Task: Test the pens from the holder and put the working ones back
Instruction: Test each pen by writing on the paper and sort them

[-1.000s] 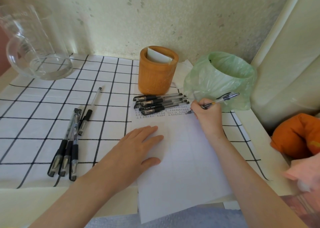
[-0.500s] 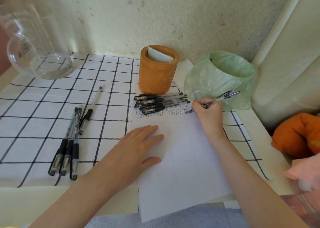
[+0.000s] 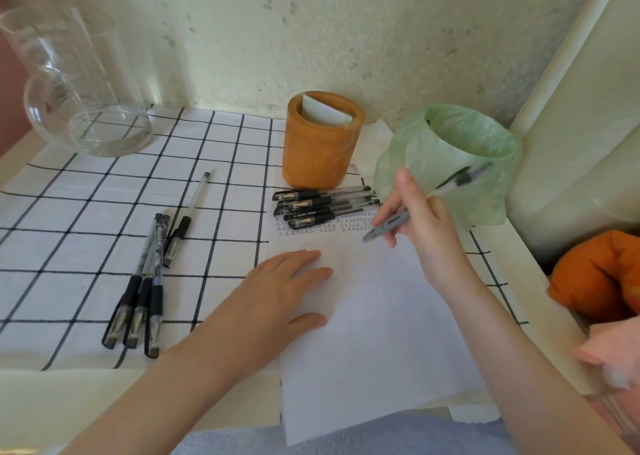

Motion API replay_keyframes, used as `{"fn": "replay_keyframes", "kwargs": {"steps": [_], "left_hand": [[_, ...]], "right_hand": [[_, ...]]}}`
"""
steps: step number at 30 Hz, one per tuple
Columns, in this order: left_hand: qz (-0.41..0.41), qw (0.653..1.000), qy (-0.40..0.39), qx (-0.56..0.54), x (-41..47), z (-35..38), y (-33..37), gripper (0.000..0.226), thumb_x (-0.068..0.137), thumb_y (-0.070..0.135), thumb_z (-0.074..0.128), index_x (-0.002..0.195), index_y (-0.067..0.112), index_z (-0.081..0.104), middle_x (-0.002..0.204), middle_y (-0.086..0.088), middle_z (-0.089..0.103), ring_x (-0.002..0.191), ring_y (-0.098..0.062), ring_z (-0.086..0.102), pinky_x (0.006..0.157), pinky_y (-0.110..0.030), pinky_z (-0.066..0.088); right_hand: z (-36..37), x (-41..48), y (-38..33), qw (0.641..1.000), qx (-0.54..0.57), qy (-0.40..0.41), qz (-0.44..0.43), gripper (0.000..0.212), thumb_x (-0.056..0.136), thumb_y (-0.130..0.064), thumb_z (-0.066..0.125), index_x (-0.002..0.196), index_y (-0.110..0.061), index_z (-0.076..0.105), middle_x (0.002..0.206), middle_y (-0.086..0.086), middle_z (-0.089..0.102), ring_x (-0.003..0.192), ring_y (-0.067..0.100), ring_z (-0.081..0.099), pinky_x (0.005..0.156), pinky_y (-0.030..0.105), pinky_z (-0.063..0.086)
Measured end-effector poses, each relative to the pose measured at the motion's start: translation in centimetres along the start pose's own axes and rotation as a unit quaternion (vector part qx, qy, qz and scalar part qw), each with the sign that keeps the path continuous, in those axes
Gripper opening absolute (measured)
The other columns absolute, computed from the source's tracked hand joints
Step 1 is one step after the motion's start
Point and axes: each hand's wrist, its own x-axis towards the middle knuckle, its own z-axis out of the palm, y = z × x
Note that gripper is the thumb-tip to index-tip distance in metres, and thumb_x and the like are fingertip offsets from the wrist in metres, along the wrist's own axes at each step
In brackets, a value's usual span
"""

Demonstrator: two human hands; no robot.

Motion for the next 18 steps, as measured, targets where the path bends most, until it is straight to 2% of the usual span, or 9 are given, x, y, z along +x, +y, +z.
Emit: {"fn": "replay_keyframes", "kwargs": {"steps": [2,3,6,8,11,13,15,17,18], "left_hand": [[-0.013,0.999,0.019,-0.027,0.1,-0.3,0.4,0.057,0.088,0.038,0.056,0.140,0.036,0.033,0.149,0.013,0.023,0.138,-0.007,0.021,0.110,-0.016,0.007],[-0.012,0.999,0.036,-0.036,0.1,-0.4,0.5,0.054,0.086,0.034,0.061,0.136,0.034,0.041,0.145,0.011,0.031,0.134,-0.010,0.029,0.112,-0.021,0.014],[-0.002,0.996,0.083,-0.036,0.2,-0.8,0.3,0.045,0.083,0.027,0.066,0.126,0.028,0.055,0.132,0.006,0.050,0.122,-0.015,0.048,0.105,-0.027,0.032],[-0.012,0.995,0.090,-0.035,0.2,-1.0,0.1,0.041,0.085,0.026,0.064,0.125,0.026,0.056,0.129,0.006,0.053,0.119,-0.014,0.051,0.101,-0.028,0.036],[-0.011,0.995,0.096,-0.010,0.1,-0.6,-0.5,0.038,0.082,0.022,0.067,0.120,0.021,0.061,0.122,0.000,0.059,0.111,-0.020,0.058,0.094,-0.034,0.045],[-0.007,0.996,0.090,0.014,-0.1,-0.2,-0.7,0.036,0.077,0.025,0.064,0.112,0.018,0.065,0.116,-0.003,0.063,0.104,-0.023,0.063,0.086,-0.036,0.050],[-0.007,0.996,0.081,0.028,-0.1,0.0,-0.7,0.037,0.073,0.029,0.060,0.107,0.018,0.067,0.113,-0.004,0.064,0.100,-0.024,0.064,0.082,-0.036,0.052],[-0.006,0.997,0.078,0.028,-0.2,0.0,-0.7,0.036,0.074,0.029,0.061,0.108,0.018,0.067,0.115,-0.005,0.063,0.103,-0.024,0.063,0.084,-0.037,0.051],[-0.006,0.997,0.078,0.024,-0.2,0.0,-0.7,0.036,0.075,0.028,0.063,0.110,0.018,0.066,0.117,-0.005,0.062,0.105,-0.025,0.062,0.085,-0.037,0.050]], "right_hand": [[0.7,-0.5,-0.2,0.998,0.046,-0.047,0.020,0.048,0.092,-0.042,0.042,0.061,-0.015,0.066,0.061,0.005,0.061,0.060,0.020,0.058,0.066,0.028,0.050],[1.0,-0.6,-0.2,0.994,0.086,-0.058,0.024,0.039,0.093,-0.037,0.047,0.070,-0.011,0.064,0.064,0.004,0.061,0.060,0.019,0.058,0.065,0.028,0.051],[1.7,-1.2,-0.9,0.977,0.187,-0.083,0.057,0.020,0.089,-0.030,0.054,0.089,-0.011,0.054,0.059,-0.004,0.046,0.043,0.010,0.039,0.043,0.021,0.034],[1.7,-1.2,-1.6,0.963,0.231,-0.105,0.086,0.032,0.085,-0.046,0.049,0.085,-0.014,0.055,0.055,-0.006,0.036,0.042,0.008,0.029,0.040,0.020,0.023],[1.2,-1.1,-2.5,0.928,0.321,-0.116,0.150,0.059,0.078,-0.070,0.036,0.063,-0.014,0.049,0.053,-0.003,0.031,0.043,0.011,0.026,0.042,0.022,0.023],[1.0,-0.9,-2.5,0.911,0.363,-0.113,0.160,0.055,0.084,-0.062,0.037,0.061,-0.014,0.050,0.053,-0.004,0.034,0.042,0.010,0.029,0.040,0.020,0.027],[1.1,-0.7,-2.3,0.900,0.391,-0.117,0.154,0.043,0.094,-0.046,0.037,0.081,-0.013,0.061,0.055,-0.006,0.040,0.040,0.006,0.032,0.039,0.018,0.030],[1.3,-0.6,-2.2,0.890,0.414,-0.125,0.147,0.037,0.099,-0.037,0.034,0.104,-0.014,0.062,0.058,-0.007,0.042,0.040,0.004,0.032,0.038,0.016,0.029],[1.3,-0.5,-2.2,0.884,0.424,-0.129,0.149,0.038,0.100,-0.038,0.033,0.103,-0.014,0.062,0.057,-0.007,0.040,0.040,0.005,0.030,0.038,0.017,0.028]]}}
